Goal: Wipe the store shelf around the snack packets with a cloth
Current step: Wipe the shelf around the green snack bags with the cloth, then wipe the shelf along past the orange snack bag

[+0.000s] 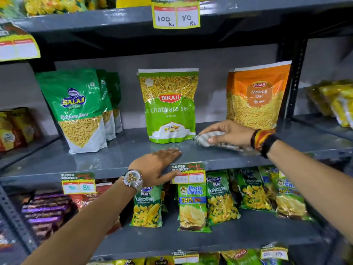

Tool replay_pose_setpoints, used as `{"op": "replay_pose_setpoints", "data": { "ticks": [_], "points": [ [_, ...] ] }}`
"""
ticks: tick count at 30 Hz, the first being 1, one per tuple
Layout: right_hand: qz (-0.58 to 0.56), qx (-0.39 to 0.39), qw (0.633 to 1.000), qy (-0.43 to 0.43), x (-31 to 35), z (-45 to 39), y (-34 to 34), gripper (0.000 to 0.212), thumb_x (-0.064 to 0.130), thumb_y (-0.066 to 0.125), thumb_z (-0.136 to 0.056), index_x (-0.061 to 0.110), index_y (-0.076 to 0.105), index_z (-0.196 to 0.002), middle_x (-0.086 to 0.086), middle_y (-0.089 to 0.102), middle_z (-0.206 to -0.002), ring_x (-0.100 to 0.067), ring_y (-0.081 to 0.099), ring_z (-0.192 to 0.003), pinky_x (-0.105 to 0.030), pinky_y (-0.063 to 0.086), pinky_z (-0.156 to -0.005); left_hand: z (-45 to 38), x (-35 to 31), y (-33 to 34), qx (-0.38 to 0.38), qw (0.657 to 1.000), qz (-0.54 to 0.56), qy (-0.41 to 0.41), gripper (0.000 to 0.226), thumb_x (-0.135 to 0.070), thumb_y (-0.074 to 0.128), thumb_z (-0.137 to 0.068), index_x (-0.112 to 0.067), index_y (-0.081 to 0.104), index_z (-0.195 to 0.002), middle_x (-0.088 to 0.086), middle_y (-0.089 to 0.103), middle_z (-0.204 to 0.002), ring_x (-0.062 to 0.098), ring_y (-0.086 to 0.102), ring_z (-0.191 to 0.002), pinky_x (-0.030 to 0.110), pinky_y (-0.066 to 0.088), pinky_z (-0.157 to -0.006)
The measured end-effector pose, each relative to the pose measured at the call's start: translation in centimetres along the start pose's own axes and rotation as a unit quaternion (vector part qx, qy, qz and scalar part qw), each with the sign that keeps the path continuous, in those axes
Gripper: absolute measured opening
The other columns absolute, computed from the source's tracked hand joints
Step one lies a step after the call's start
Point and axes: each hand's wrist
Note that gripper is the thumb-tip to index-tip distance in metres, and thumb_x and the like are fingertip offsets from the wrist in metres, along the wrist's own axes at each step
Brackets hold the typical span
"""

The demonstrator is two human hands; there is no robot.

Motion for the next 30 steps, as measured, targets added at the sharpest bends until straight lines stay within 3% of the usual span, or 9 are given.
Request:
{"op": "replay_pose_setpoints", "data": {
  "ticks": [2, 5, 10, 14, 16, 19, 21, 25, 30],
  "points": [
    [0.025, -0.063, 0.998, 0.003, -0.5, -1.9, -0.3, 0.032, 0.011, 0.068, -0.089, 0.017, 0.069, -0.120, -0.003, 0.071, -0.121, -0.009, 0.062, -0.102, -0.021, 0.046, -0.098, 0.1, -0.1, 0.0, -0.006, 1.000, 0.001, 0.002, 0.071, -0.060, 0.040, -0.101, -0.021, 0.025, -0.158, 0.002, 0.034, -0.162, 0.018, 0.034, -0.147, 0.040, 0.038, -0.115],
    [0.061, -0.058, 0.996, 0.012, -0.7, -4.8, 0.9, 0.033, 0.009, 0.068, -0.089, 0.015, 0.068, -0.122, -0.002, 0.070, -0.116, -0.008, 0.059, -0.102, -0.001, 0.044, -0.076, 0.1, -0.1, 0.0, -0.012, 1.000, 0.007, -0.015, 0.073, -0.062, 0.043, -0.098, -0.020, 0.030, -0.157, 0.002, 0.037, -0.160, 0.018, 0.036, -0.146, 0.040, 0.039, -0.114],
    [0.081, -0.010, 0.997, 0.000, -0.7, -7.6, 3.2, 0.032, 0.011, 0.068, -0.089, 0.020, 0.069, -0.120, 0.002, 0.070, -0.113, -0.008, 0.060, -0.100, -0.017, 0.045, -0.079, 0.0, -0.2, 0.0, -0.009, 0.998, -0.012, -0.061, 0.082, -0.072, 0.041, -0.092, -0.017, 0.037, -0.153, 0.004, 0.041, -0.158, 0.021, 0.041, -0.143, 0.043, 0.046, -0.108],
    [0.090, -0.011, 0.996, -0.011, -1.3, -8.1, 4.7, 0.032, 0.008, 0.065, -0.091, 0.020, 0.069, -0.121, 0.000, 0.066, -0.126, -0.014, 0.057, -0.117, -0.028, 0.041, -0.098, 0.1, -0.2, 0.1, -0.014, 0.998, -0.018, -0.058, 0.081, -0.071, 0.043, -0.093, -0.017, 0.039, -0.152, 0.003, 0.044, -0.156, 0.020, 0.043, -0.142, 0.040, 0.045, -0.106],
    [0.096, -0.011, 0.995, -0.013, -1.3, -7.9, 5.1, 0.032, 0.009, 0.063, -0.093, 0.020, 0.068, -0.122, -0.001, 0.064, -0.130, -0.014, 0.056, -0.119, -0.028, 0.039, -0.098, 0.0, -0.2, -0.2, -0.005, 0.998, -0.015, -0.061, 0.082, -0.074, 0.040, -0.092, -0.017, 0.038, -0.152, 0.002, 0.043, -0.157, 0.019, 0.043, -0.142, 0.040, 0.045, -0.108],
    [0.107, 0.054, 0.993, -0.012, -0.1, -6.5, 3.8, 0.030, 0.015, 0.066, -0.091, 0.022, 0.069, -0.120, 0.011, 0.067, -0.114, -0.002, 0.060, -0.100, -0.024, 0.043, -0.090, 0.2, 0.1, -0.5, 0.006, 0.998, -0.002, -0.066, 0.086, -0.077, 0.036, -0.090, -0.017, 0.039, -0.152, 0.003, 0.044, -0.157, 0.020, 0.044, -0.141, 0.042, 0.045, -0.110],
    [0.103, 0.083, 0.991, -0.005, 1.0, -5.8, 2.4, 0.031, 0.020, 0.069, -0.090, 0.026, 0.069, -0.121, 0.011, 0.069, -0.119, -0.004, 0.062, -0.106, -0.024, 0.045, -0.096, 0.7, 0.6, -0.7, 0.005, 0.997, -0.001, -0.083, 0.089, -0.080, 0.033, -0.089, -0.018, 0.040, -0.152, 0.002, 0.044, -0.156, 0.021, 0.046, -0.140, 0.044, 0.046, -0.108],
    [0.066, -0.031, 0.997, 0.012, 1.2, -6.8, 2.6, 0.032, 0.018, 0.068, -0.090, 0.024, 0.069, -0.121, -0.001, 0.071, -0.120, -0.019, 0.063, -0.112, -0.037, 0.046, -0.101, 1.5, 1.1, -0.7, 0.011, 0.995, -0.014, -0.099, 0.094, -0.085, 0.026, -0.086, -0.019, 0.039, -0.152, 0.002, 0.043, -0.157, 0.022, 0.047, -0.139, 0.046, 0.049, -0.105],
    [0.067, -0.023, 0.997, -0.007, 0.2, -8.3, 6.6, 0.033, 0.008, 0.065, -0.091, 0.013, 0.067, -0.124, -0.005, 0.064, -0.131, -0.011, 0.055, -0.114, -0.024, 0.040, -0.093, 1.3, 1.3, -0.3, 0.015, 0.995, -0.014, -0.100, 0.092, -0.084, 0.027, -0.087, -0.020, 0.037, -0.152, 0.001, 0.042, -0.157, 0.020, 0.043, -0.142, 0.046, 0.047, -0.107]
  ]
}}
Point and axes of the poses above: each hand's wrist, its own z-axis away from the middle knuckle, its own y-axis out of the palm, x = y × z
